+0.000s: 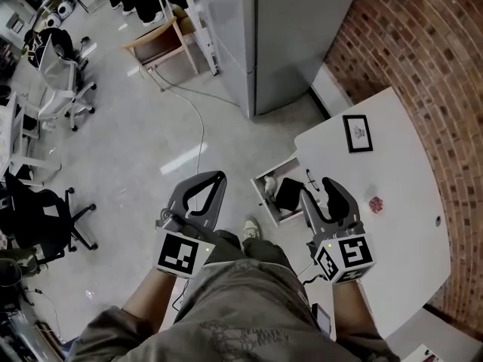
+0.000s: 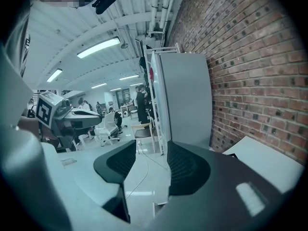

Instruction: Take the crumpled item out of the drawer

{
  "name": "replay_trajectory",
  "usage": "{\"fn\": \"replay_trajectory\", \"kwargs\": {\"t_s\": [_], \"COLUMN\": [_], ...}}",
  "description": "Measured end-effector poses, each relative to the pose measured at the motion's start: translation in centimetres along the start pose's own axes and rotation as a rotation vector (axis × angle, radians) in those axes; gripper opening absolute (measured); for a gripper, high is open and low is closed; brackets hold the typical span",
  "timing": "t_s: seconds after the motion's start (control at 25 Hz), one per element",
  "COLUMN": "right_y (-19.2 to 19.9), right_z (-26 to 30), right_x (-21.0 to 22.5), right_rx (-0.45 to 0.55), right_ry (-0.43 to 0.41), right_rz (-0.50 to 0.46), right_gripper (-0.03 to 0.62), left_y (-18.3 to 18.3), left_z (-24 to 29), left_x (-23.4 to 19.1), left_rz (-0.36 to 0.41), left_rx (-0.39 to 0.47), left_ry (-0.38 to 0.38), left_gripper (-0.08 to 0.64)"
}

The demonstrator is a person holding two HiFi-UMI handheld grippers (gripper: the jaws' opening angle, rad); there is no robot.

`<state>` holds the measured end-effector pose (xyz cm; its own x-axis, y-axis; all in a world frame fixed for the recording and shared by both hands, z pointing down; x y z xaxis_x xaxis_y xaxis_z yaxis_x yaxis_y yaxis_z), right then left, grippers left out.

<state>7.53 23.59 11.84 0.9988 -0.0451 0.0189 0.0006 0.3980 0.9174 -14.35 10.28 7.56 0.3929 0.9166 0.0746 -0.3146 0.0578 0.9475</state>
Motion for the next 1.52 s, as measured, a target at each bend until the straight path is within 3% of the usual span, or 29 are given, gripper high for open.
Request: {"fn": "replay_trajectory", "kwargs": {"t_s": [0.52,1.08,1.52], "right_y": [-0.4,-1.5,-0.8], "right_z": [0.0,2.3,1.7], "right_x": [0.8,-3.7,-7.3], "right_rx": [-0.013,-0.056,-0.086], "right_ry": [0.171,0.399,0.518], "right_rz": [0.060,0.140,0.187], "right_gripper": [0.232,0.232,0.230], "left_y": [-1.8,-1.6,0.3], "left_z": [4.4,6.5,6.6], "left_x": [-2.0,-8.6,-9.8], "left_rz": [0.068,0.120,0.118], "left_rx": [0.030,0.033,-0.004], "left_ry": [0.177,0.411,0.538], "left_gripper": [0.000,0.000,0.000]}}
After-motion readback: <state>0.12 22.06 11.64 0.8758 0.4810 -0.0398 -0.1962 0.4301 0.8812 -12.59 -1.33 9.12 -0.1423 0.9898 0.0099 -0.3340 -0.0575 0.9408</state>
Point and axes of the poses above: the fingertips, and each gripper's own axes: z forward along the fingers, x to its right, y out of its underside, the point moved 8 cm from there along -z, backward along the fingers, and after that the axes turned 9 degrees about -z, right-handed, at the moved point
